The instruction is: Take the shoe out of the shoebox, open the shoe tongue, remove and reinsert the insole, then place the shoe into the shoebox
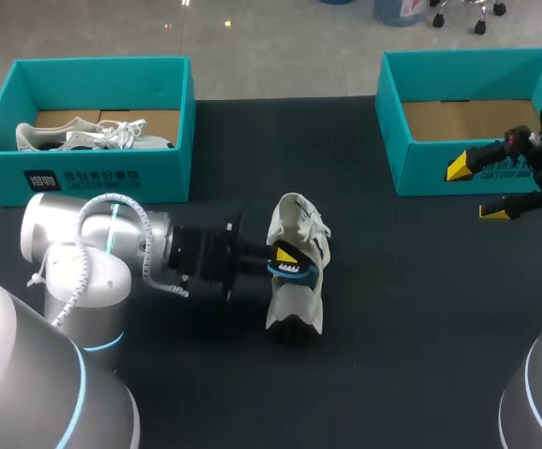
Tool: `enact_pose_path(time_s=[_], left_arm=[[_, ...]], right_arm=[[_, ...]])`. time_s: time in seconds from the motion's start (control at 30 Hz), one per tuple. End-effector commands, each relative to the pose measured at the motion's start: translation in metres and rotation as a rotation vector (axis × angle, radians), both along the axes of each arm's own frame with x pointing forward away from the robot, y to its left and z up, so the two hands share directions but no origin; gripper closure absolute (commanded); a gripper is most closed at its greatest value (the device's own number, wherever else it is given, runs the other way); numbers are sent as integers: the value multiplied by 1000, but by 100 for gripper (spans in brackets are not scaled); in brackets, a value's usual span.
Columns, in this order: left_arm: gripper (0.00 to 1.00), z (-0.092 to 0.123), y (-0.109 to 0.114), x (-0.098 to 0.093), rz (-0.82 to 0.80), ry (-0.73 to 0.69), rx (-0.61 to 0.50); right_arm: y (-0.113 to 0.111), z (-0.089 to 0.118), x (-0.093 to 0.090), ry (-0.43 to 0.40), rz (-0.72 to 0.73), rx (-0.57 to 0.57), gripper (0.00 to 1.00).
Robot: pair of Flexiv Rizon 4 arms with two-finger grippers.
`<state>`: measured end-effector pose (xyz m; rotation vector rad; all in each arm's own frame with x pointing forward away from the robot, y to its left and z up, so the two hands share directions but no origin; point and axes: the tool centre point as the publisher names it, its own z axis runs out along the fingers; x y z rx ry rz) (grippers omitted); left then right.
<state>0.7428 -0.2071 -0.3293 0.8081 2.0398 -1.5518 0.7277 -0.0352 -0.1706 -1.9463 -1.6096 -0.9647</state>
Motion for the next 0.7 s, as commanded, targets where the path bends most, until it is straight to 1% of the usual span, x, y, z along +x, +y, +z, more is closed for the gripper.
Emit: enact_pose_path(time_s=[0.03, 0.17, 0.23, 0.27, 0.3, 0.33, 0.4, 0.53, 0.63, 0.7], left_arm=[[100, -4, -3, 8, -4, 1, -3], [100, -3, -4, 11, -4, 1, -5], [89, 0, -4, 8, -3, 1, -9], [74, 2, -4, 4, -3, 1, -11], [65, 3, -3, 2, -5, 2, -12], [64, 5, -2, -1, -6, 2, -13], [63, 7, -1, -6, -8, 2, -12], [67, 11, 2, -16, -17, 1, -3], [75, 9, 3, -21, -22, 1, 17], [81, 5, 3, -20, -17, -20, 60]], right_arm=[[0, 0, 0, 1, -2, -3, 0], [0, 0, 0, 1, -2, -3, 0], [0, 0, 0, 1, -2, -3, 0], [0, 0, 0, 1, -2, -3, 0], [0, 0, 0, 1, -2, -3, 0], [0, 0, 0, 1, -2, -3, 0], [0, 0, 0, 1, -2, -3, 0], [0, 0, 0, 1, -2, -3, 0], [0, 0, 0, 1, -2, -3, 0], [0, 0, 0, 1, -2, -3, 0]])
